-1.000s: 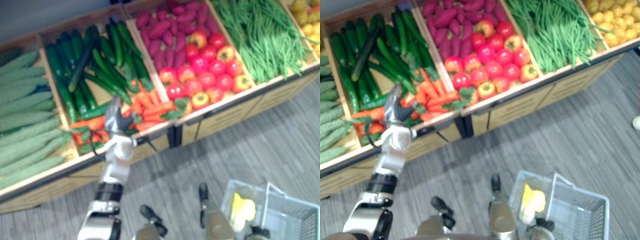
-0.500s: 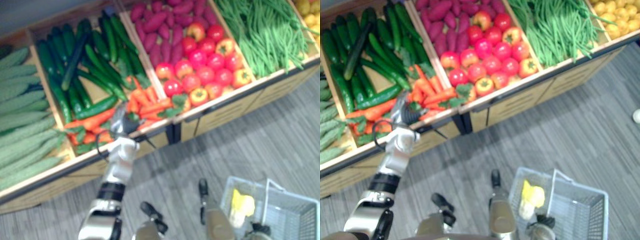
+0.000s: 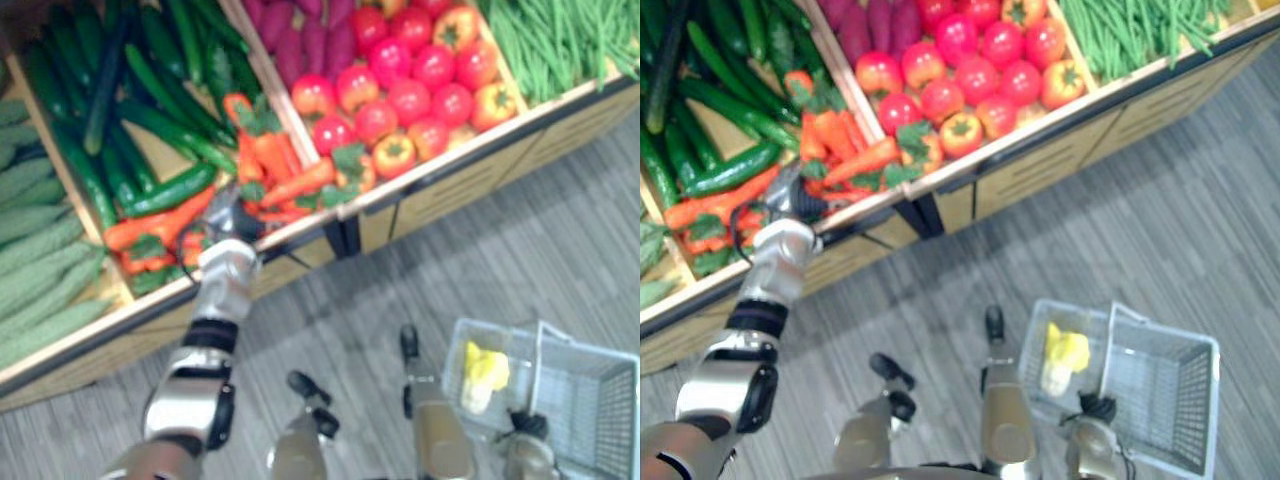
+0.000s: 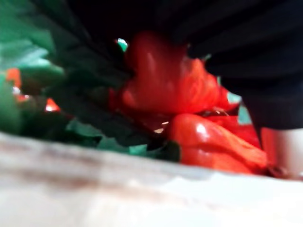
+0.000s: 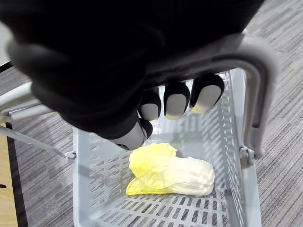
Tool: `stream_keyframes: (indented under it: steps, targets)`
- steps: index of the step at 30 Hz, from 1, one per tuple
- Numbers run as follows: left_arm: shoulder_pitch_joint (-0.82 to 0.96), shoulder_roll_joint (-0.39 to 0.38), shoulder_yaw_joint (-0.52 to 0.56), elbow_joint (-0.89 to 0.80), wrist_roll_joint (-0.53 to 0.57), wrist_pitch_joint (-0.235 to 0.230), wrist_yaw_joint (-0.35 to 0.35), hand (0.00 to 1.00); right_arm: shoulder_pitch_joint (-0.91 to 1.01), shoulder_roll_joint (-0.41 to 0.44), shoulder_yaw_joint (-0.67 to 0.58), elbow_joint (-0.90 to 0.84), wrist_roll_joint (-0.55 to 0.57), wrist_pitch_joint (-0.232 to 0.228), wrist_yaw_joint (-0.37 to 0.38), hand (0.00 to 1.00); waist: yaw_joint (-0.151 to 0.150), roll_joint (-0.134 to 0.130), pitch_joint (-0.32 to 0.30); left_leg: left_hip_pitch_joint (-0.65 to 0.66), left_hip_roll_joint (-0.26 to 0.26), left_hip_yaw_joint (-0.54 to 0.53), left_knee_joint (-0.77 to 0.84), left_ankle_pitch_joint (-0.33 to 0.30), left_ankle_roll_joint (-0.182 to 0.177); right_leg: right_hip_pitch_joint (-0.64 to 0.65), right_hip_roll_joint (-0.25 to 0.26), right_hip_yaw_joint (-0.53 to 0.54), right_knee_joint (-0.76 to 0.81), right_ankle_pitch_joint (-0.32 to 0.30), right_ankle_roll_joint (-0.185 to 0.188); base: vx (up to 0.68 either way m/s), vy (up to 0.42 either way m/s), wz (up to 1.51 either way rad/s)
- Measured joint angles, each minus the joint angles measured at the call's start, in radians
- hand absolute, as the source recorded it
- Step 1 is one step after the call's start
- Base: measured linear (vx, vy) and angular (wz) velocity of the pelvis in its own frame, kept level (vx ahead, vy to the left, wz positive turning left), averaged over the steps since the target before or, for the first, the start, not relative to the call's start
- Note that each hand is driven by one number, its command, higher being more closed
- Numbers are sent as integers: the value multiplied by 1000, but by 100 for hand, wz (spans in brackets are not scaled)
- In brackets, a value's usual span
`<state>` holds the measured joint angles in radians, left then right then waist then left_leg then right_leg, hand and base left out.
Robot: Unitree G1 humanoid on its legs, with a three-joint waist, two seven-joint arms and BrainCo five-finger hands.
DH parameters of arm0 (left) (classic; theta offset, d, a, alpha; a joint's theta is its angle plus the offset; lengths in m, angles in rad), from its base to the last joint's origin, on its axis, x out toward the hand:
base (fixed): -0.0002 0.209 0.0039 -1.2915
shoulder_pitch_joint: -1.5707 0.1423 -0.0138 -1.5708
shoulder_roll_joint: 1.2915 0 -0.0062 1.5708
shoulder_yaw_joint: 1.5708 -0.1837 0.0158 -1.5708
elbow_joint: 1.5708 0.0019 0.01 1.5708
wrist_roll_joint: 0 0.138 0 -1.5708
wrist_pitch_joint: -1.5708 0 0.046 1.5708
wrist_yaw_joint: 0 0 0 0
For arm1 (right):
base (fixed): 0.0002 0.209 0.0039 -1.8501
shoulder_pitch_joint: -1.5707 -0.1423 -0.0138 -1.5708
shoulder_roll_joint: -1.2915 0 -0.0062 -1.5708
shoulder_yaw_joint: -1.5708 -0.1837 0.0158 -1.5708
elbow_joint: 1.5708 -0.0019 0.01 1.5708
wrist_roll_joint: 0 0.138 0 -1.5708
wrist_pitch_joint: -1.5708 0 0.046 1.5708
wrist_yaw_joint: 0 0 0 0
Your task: Pick vegetable in the basket
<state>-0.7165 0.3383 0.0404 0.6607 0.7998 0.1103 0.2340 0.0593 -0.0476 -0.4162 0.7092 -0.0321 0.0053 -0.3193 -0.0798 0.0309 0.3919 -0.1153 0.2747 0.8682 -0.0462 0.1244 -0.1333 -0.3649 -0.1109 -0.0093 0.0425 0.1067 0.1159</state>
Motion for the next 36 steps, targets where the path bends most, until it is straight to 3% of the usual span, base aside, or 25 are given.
stream_keyframes:
  steps: [15, 18, 22, 30, 34, 36]
  targets:
    - [-106, 25, -20, -24, 0, 12, 11, 100, -31, -10, 69, -109, 3, -24, 0, 100, 4, -33, 32, -12, 1, -3, -2, 4, 4, -9, -5, -15, 7, 6, 1, -21, -8, 1]
    - [-67, 19, -79, -106, -1, 10, -1, 100, -27, -3, 68, -118, 11, -34, 0, 100, 1, -37, 35, -1, 4, -15, -2, 3, 2, 10, -7, -39, 6, 6, 1, -13, -8, 11]
    - [-44, 21, -81, -205, -2, 9, 29, 100, -14, 19, 68, -117, 14, -39, 0, 100, 3, -36, 35, 20, 13, -35, 6, 2, 2, 53, -6, -65, 3, 0, -3, -17, -14, 15]
    - [138, 40, -62, -406, -10, 0, 67, 100, 6, 38, 34, -38, 37, -41, 4, 100, 2, -13, 14, 83, 18, -86, 10, -1, -2, 157, 2, -115, -10, -24, -13, -12, 2, 15]
    - [268, 36, -19, -482, -12, -12, 67, 100, 15, 44, -10, 40, 43, -39, 22, 100, 1, 15, -69, 107, 13, -112, -6, 1, -5, 202, 8, -127, -42, -24, -13, 35, 2, 8]
    - [314, 35, 5, -528, -12, -23, 68, 100, 15, 47, -8, 53, 44, -38, 33, 100, 3, 16, -85, 136, 15, -112, -7, -4, -11, 234, 12, -125, -52, -24, -13, 40, 3, 2]
